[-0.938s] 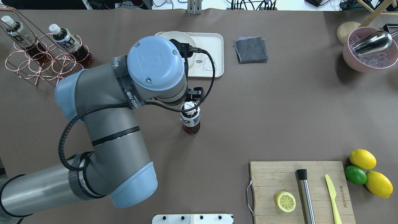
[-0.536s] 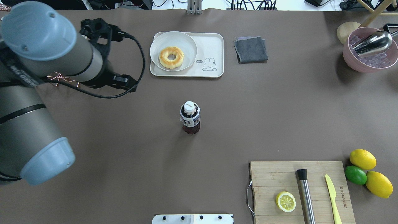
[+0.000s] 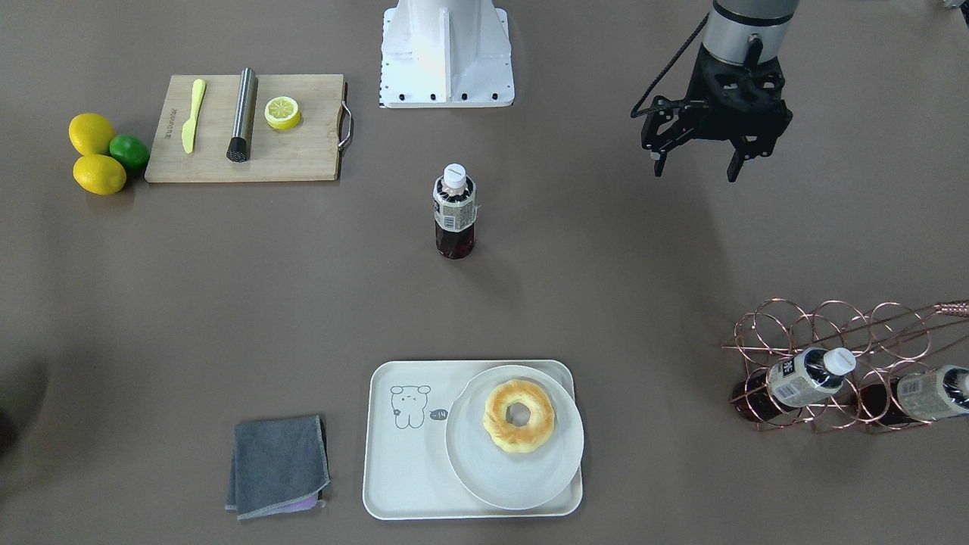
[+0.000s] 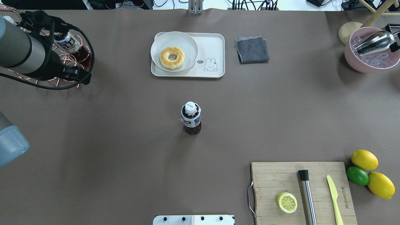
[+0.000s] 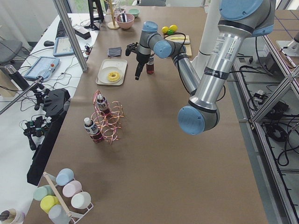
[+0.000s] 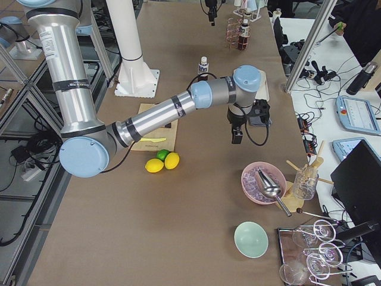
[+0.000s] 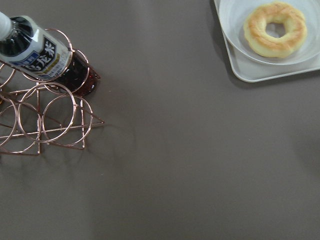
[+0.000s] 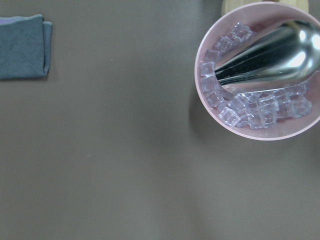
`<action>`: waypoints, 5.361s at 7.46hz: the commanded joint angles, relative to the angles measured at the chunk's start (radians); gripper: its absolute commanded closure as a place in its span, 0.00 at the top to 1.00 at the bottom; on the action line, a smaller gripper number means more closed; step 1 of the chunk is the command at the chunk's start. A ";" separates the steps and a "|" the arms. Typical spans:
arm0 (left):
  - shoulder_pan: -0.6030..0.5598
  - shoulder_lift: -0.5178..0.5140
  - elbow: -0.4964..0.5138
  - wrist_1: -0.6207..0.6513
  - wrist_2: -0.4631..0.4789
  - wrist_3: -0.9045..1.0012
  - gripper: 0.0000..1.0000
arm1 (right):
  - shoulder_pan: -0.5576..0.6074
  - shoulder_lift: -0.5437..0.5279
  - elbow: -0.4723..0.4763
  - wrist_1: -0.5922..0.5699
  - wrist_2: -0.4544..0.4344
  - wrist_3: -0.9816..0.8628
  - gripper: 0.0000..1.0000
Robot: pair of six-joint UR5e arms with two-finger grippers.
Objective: Place tea on tray
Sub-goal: 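Open the left gripper and withdraw it toward the rack, then move the right gripper over the standing bottle and grasp its cap, then lift the bottle with the right gripper and lower it onto the tray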
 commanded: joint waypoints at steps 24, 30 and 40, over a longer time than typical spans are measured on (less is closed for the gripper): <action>-0.719 0.394 0.308 -0.125 -0.375 0.908 0.97 | -0.896 0.769 -0.123 -0.127 -0.556 1.046 0.97; -0.717 0.377 0.320 -0.125 -0.373 0.907 0.97 | -0.915 0.755 -0.148 -0.119 -0.593 1.023 0.52; -0.716 0.366 0.323 -0.124 -0.373 0.907 0.97 | -0.633 0.824 -0.252 -0.185 -0.406 0.824 0.00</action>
